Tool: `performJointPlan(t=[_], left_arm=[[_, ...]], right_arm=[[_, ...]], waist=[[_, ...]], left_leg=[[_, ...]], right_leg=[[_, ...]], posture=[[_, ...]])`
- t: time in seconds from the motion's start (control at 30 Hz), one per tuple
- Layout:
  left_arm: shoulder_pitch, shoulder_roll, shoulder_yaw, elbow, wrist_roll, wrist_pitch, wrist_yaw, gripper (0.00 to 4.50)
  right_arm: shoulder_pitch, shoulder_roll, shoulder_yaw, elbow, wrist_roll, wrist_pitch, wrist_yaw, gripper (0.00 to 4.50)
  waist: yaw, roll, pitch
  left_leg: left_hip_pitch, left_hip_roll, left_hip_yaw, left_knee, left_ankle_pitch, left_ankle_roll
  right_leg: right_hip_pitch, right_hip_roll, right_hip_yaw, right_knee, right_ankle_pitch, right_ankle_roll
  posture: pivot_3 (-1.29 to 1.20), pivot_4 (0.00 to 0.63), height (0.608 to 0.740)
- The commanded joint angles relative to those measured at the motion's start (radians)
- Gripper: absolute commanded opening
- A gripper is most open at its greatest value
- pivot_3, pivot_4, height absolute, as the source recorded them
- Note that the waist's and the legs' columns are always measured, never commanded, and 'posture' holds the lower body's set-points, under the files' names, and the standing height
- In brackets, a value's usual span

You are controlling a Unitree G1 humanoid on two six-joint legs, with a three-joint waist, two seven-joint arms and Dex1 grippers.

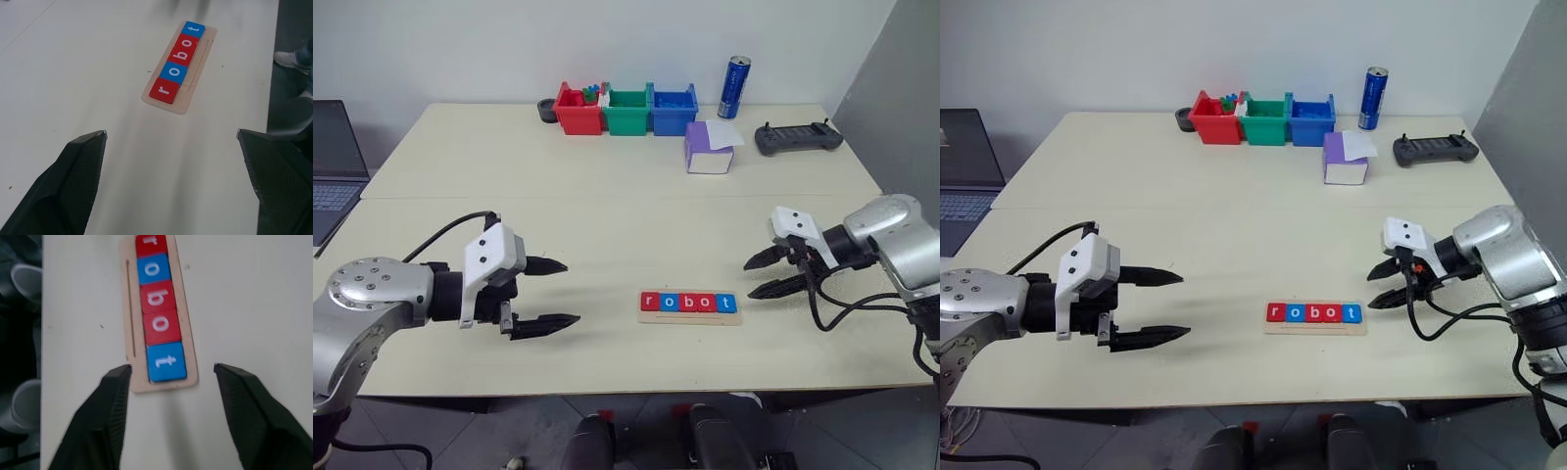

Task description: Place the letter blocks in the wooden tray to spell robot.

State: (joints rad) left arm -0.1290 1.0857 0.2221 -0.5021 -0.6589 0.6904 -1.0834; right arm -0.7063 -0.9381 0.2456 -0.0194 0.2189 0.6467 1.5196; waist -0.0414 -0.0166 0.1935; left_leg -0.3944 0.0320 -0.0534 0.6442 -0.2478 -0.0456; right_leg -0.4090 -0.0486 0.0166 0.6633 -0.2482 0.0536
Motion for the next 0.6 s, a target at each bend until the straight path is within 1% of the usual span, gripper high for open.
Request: performJointPlan(t=[0.03,0.13,0.17,0.43,0.6], left_arm=[[-0.006,0.003,0.013,-0.011,-0.003,-0.011,-0.006,4.5],[-0.006,0.0,0.008,-0.011,-0.001,-0.013,-0.005,4.5],[-0.006,-0.002,0.006,-0.011,-0.001,-0.013,-0.004,4.5],[-0.01,-0.003,0.001,-0.008,0.0,-0.015,-0.007,4.5],[-0.01,-0.003,0.0,-0.01,0.0,-0.014,-0.007,4.5]], right_arm=[[0.031,-0.018,-0.059,-0.076,0.048,0.06,-0.037,1.44],[0.057,-0.007,-0.064,-0.097,0.06,0.078,-0.078,0.33],[0.069,0.001,-0.059,-0.106,0.06,0.078,-0.093,0.05],[0.128,0.068,-0.012,-0.062,0.016,0.029,-0.194,0.05],[0.143,0.09,0.041,-0.032,-0.012,0.0,-0.21,0.05]], waist=[[0.003,0.0,0.0],[0.005,0.0,0.0],[0.005,0.0,0.0],[0.006,0.0,0.0],[0.007,0.0,0.0]], left_leg=[[0.0,0.0,0.0,0.0,0.0,0.0],[0.0,0.0,0.0,0.0,0.0,0.0],[0.0,0.0,0.0,0.0,0.0,0.0],[-0.001,0.0,0.0,0.0,0.0,0.0],[0.0,0.0,0.0,0.0,0.0,0.0]], right_leg=[[0.0,0.0,0.0,0.0,0.0,0.0],[0.0,0.0,0.0,0.0,0.0,0.0],[0.0,0.0,0.0,0.0,0.0,0.0],[0.0,0.0,0.0,0.0,0.0,0.0],[0.0,0.0,0.0,0.0,0.0,0.0]], posture=[[0.0,0.15,0.74],[0.0,0.15,0.74],[0.0,0.15,0.74],[0.0,0.15,0.74],[0.0,0.15,0.74]])
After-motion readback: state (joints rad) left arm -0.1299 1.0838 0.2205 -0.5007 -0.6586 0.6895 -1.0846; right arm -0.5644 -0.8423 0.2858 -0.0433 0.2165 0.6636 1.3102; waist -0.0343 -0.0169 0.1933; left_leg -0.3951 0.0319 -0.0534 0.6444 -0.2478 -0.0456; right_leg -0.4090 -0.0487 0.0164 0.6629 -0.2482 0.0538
